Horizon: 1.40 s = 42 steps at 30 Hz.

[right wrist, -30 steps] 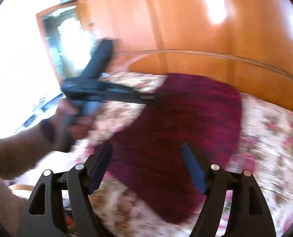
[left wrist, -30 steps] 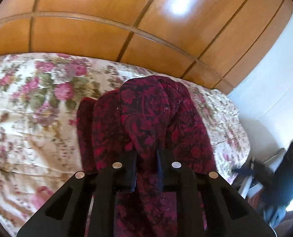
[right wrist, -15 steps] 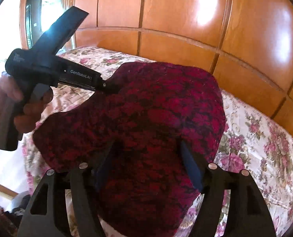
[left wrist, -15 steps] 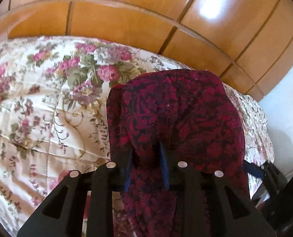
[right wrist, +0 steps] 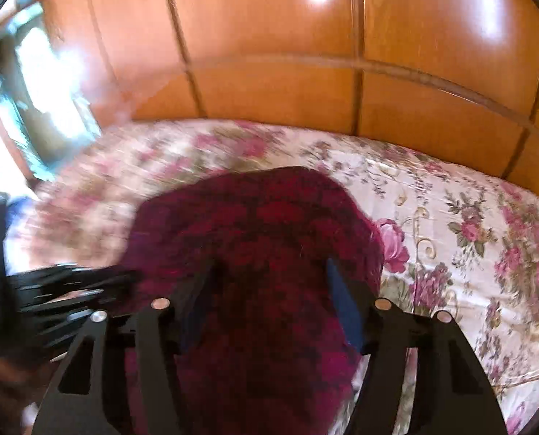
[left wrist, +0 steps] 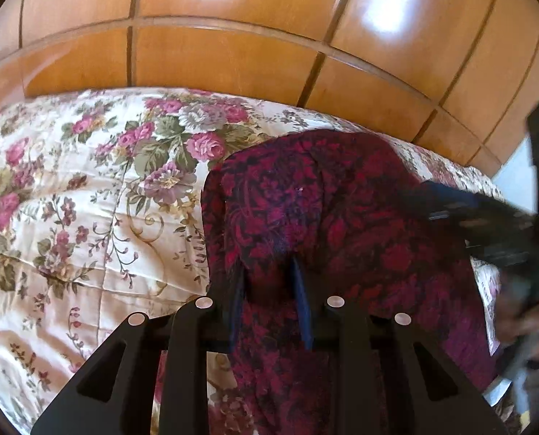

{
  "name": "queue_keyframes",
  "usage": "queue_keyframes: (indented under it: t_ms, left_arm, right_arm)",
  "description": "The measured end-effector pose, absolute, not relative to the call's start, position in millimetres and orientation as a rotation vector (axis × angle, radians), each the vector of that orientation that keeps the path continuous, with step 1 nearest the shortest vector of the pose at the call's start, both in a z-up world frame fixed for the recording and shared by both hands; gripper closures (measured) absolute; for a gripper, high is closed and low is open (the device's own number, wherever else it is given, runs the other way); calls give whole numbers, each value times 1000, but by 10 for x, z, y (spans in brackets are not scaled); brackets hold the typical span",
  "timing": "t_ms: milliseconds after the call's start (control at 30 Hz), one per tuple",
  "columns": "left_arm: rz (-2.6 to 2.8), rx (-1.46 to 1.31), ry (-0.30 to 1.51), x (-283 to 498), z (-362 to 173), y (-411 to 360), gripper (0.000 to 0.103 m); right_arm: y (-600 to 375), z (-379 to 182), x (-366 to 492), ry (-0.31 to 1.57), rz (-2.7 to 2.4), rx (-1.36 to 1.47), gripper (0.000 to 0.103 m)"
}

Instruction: Fold small clothes

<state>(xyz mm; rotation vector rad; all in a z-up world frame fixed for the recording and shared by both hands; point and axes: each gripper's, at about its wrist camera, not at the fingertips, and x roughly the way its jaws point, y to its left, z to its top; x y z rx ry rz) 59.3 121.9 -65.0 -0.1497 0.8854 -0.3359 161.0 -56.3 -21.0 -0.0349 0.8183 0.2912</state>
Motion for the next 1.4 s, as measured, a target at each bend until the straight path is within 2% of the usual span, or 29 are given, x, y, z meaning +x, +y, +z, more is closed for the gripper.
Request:
queue_keyframes:
  t_ms: [167, 400, 467, 500, 533, 600, 633, 667, 933, 1033, 1200, 1267, 1400]
  left_arm:
    - [-295, -174, 898, 593, -627, 1269, 79]
    - [-251, -155, 861, 364, -436, 1263, 79]
    - [-239, -145, 854, 337, -418, 1240, 79]
    - [-234, -139, 851, 329, -410, 1227, 79]
    - [-231, -132, 848, 318, -402, 1211, 79]
    - [-229, -119, 842, 299, -392, 1183, 70]
    - [-208, -99, 825, 280, -382, 1169, 61]
    - [-195, -82, 811, 261, -372, 1154, 59]
    - [-189, -72, 802, 234, -374, 1167, 59]
    - [-176, -63, 797, 236, -390, 1179, 50]
    - [-184, -69, 821, 287, -502, 1229, 50]
    - [-175, -55, 830, 315, -584, 1246, 42]
    - [-210, -125, 859, 364, -761, 1401, 42]
  right_arm:
    - [-282, -440, 1599, 753, 184, -151, 37]
    - [-429, -435, 1629, 759, 213, -85, 36]
    - [-443, -383, 1588, 753, 227, -67, 32]
    - [-480, -348, 1566, 745, 242, -50, 25]
    - [-526, -308, 1537, 736, 263, -27, 13]
    - [-659, -226, 1452, 721, 311, 40, 6]
    - [-734, -198, 1395, 716, 323, 69, 6]
    - [-795, -181, 1344, 715, 324, 85, 6]
    - [-1199, -258, 981, 745, 315, 189, 2]
    - [-1310, -390, 975, 809, 380, 308, 2]
    - [-1401, -610, 1055, 883, 455, 478, 2]
    - [-1387, -656, 1091, 899, 489, 499, 2]
    - [-1386, -757, 1169, 954, 572, 522, 2]
